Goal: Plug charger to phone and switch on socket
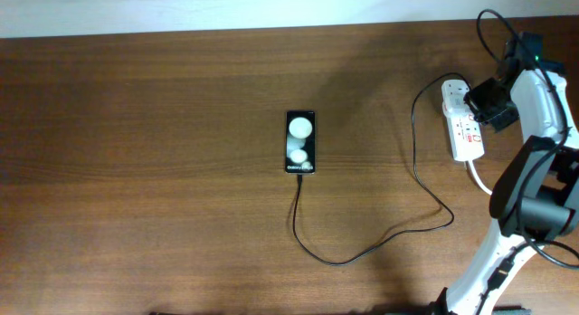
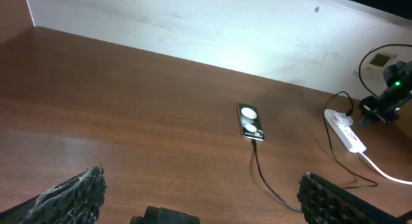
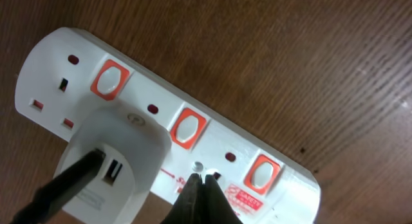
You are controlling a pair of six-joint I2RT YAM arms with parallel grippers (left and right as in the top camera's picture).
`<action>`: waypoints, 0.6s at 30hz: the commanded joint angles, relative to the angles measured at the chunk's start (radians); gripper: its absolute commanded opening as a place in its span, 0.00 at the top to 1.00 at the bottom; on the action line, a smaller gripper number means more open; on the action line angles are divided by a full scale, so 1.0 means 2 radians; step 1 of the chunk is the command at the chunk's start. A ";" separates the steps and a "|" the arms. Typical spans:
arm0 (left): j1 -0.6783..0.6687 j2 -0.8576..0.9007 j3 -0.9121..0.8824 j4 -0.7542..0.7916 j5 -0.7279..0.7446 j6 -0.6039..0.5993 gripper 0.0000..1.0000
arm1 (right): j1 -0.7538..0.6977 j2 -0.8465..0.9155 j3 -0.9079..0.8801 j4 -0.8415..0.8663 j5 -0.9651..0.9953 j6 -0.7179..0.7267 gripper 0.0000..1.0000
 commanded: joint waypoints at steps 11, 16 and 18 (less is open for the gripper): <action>-0.002 -0.007 0.000 -0.011 -0.003 0.006 0.01 | -0.002 0.028 0.011 0.032 -0.006 0.000 0.96; -0.002 -0.007 0.000 -0.011 -0.004 0.006 0.01 | -0.002 0.032 0.011 0.041 -0.010 0.009 0.96; -0.002 -0.007 0.000 -0.011 -0.003 0.006 0.01 | -0.002 0.040 0.011 0.043 -0.018 0.009 0.96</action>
